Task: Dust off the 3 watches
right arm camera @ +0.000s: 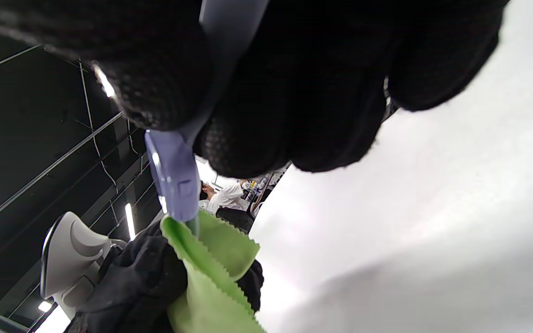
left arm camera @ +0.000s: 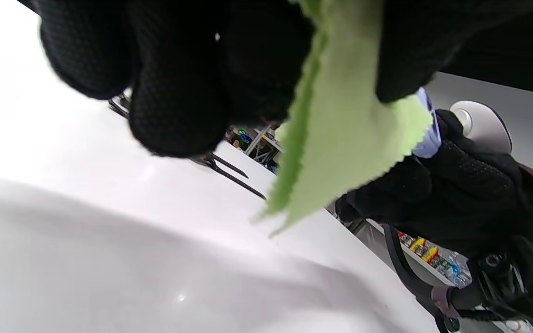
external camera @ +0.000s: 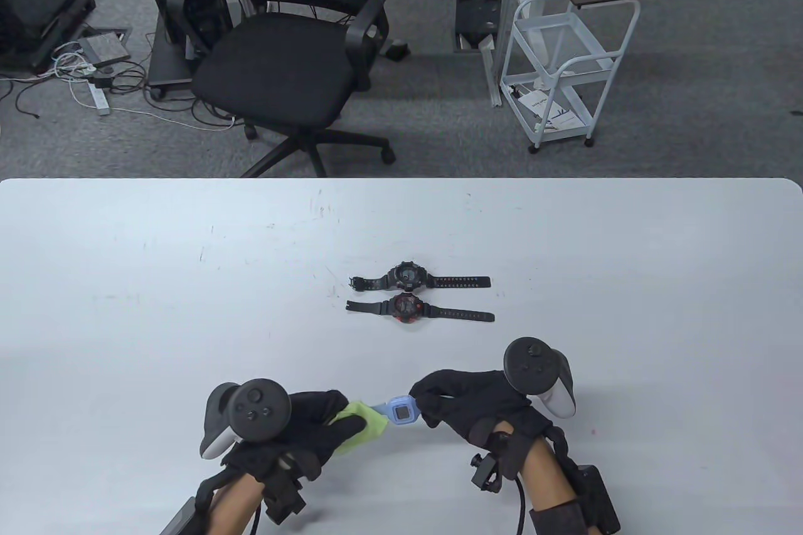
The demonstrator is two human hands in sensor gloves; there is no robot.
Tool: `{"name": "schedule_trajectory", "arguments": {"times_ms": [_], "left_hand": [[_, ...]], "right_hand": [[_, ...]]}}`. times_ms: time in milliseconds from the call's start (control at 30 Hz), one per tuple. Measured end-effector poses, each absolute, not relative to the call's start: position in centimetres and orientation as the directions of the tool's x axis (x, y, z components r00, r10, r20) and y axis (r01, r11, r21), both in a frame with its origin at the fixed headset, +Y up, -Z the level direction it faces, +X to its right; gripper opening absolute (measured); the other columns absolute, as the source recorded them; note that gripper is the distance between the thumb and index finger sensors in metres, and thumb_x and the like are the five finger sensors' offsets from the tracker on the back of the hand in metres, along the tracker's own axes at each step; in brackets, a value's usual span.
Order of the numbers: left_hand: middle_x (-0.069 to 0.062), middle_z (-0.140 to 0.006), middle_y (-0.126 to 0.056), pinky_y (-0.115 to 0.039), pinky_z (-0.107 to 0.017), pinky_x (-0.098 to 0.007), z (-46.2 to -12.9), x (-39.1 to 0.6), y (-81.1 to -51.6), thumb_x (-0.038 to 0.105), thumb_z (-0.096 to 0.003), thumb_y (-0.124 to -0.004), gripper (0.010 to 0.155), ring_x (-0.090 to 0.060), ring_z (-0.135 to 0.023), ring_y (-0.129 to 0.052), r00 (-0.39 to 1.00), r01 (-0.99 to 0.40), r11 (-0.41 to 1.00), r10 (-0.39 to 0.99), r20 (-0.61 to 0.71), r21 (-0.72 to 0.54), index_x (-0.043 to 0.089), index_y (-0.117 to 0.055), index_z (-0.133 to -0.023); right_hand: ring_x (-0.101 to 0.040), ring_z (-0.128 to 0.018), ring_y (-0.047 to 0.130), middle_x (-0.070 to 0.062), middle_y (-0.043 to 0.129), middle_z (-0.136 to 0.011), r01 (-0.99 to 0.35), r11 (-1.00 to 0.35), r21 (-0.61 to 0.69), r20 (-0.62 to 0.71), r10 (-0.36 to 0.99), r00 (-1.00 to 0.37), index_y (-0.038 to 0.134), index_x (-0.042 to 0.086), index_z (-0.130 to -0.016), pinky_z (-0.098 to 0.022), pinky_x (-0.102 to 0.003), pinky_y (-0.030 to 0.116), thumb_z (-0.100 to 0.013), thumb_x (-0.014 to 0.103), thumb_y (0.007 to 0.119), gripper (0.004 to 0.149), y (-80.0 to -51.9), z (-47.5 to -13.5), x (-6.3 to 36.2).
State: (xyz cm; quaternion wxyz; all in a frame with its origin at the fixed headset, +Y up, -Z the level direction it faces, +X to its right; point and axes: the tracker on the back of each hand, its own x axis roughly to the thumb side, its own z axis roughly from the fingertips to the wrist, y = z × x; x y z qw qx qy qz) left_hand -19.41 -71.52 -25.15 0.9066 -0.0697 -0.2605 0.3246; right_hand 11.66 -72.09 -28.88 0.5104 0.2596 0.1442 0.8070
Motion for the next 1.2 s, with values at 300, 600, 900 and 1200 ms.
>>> {"name": "schedule_trajectory", "arguments": {"times_ms": [300, 600, 900, 1200], "left_hand": [[-0.006, -0.047, -0.104, -0.077, -0.056, -0.064, -25.3, -19.6, -71.6, 0.056, -0.0466, -0.087, 0.049, -0.031, -0.040, -0.107, 0.661, -0.558, 0.775, 0.632, 0.406, -0.298, 0.012, -0.098, -0.065], [-0.008, -0.056, -0.104, -0.075, -0.058, -0.065, -25.4, -19.6, -71.8, 0.048, -0.0461, -0.084, 0.049, -0.032, -0.047, -0.106, 0.673, -0.540, 0.783, 0.622, 0.401, -0.308, 0.011, -0.095, -0.076], [-0.010, -0.060, -0.103, -0.075, -0.058, -0.065, -25.4, -19.9, -71.7, 0.047, -0.0471, -0.084, 0.048, -0.033, -0.049, -0.106, 0.677, -0.553, 0.781, 0.624, 0.390, -0.290, 0.011, -0.094, -0.078], [-0.007, -0.047, -0.105, -0.080, -0.053, -0.062, -25.3, -20.3, -71.3, 0.055, -0.0469, -0.085, 0.049, -0.031, -0.039, -0.107, 0.671, -0.578, 0.777, 0.627, 0.396, -0.250, 0.012, -0.099, -0.066]], "right_hand": [[-0.029, -0.058, 0.103, -0.003, 0.106, -0.061, -0.762, -0.427, 0.487, 0.258, 0.904, -0.342, 0.096, 0.017, -0.083, -0.052, -0.060, 0.076, -0.046, 0.044, 0.085, 0.046, -72.3, -29.0, 12.3], [-0.029, -0.058, 0.103, -0.004, 0.106, -0.061, -0.768, -0.420, 0.484, 0.243, 0.907, -0.343, 0.096, 0.017, -0.083, -0.052, -0.060, 0.076, -0.046, 0.044, 0.085, 0.047, -72.6, -29.1, 12.6], [-0.029, -0.058, 0.103, -0.004, 0.106, -0.061, -0.779, -0.411, 0.474, 0.244, 0.911, -0.332, 0.096, 0.017, -0.083, -0.052, -0.060, 0.076, -0.046, 0.044, 0.085, 0.047, -72.6, -29.3, 12.9], [-0.029, -0.058, 0.103, -0.003, 0.106, -0.061, -0.781, -0.404, 0.475, 0.235, 0.914, -0.330, 0.096, 0.017, -0.083, -0.052, -0.060, 0.076, -0.047, 0.044, 0.085, 0.047, -72.8, -29.4, 13.0]]}}
